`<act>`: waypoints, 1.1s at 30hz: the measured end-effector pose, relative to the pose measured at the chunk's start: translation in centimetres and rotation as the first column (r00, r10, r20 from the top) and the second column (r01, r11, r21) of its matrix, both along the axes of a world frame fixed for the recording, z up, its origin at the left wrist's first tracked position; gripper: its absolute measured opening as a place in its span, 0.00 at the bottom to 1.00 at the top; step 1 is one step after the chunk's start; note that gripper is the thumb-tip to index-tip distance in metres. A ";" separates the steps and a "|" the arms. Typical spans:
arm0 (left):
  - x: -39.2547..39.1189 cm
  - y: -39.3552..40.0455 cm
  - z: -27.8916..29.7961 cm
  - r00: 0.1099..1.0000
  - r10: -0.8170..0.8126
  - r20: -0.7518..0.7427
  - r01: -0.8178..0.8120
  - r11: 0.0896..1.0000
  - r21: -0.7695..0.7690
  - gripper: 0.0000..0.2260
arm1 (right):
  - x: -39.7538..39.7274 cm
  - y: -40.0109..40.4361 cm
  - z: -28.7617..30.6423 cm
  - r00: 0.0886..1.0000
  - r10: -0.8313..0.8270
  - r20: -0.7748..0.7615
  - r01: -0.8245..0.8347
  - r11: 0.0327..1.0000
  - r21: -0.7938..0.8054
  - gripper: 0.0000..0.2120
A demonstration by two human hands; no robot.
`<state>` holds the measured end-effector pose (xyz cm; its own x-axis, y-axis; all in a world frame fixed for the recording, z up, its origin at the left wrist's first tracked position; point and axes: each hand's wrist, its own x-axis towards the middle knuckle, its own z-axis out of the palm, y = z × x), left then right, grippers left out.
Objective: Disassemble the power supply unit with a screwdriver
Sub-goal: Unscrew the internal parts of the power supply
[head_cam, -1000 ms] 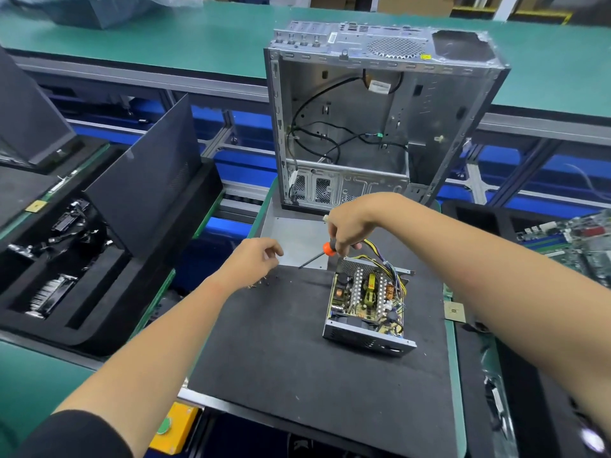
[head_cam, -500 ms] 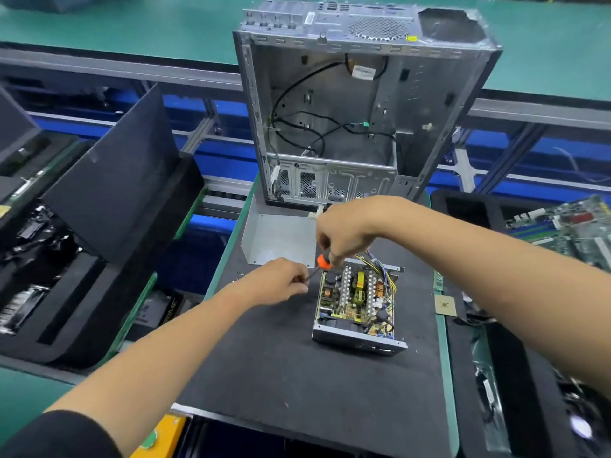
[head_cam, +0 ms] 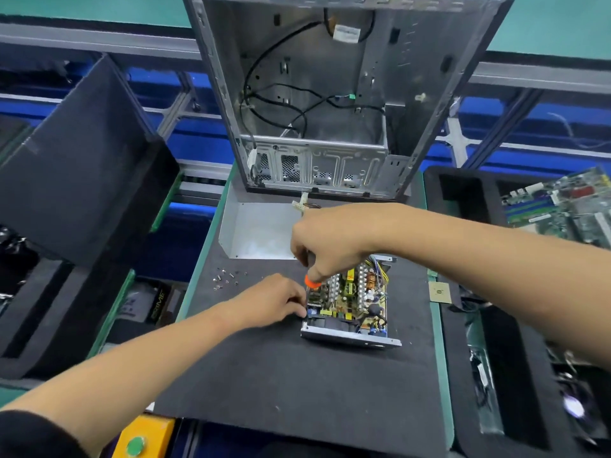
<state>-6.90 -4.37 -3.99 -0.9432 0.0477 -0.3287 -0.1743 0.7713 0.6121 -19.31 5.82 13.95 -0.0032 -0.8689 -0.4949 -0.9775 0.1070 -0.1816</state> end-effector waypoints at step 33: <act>1.1 0.3 -1.2 0.936 0.290 0.199 -0.350 0.816 0.460 0.16 | 0.8 0.0 -1.4 0.997 0.071 -0.031 -0.072 0.997 -0.027 0.16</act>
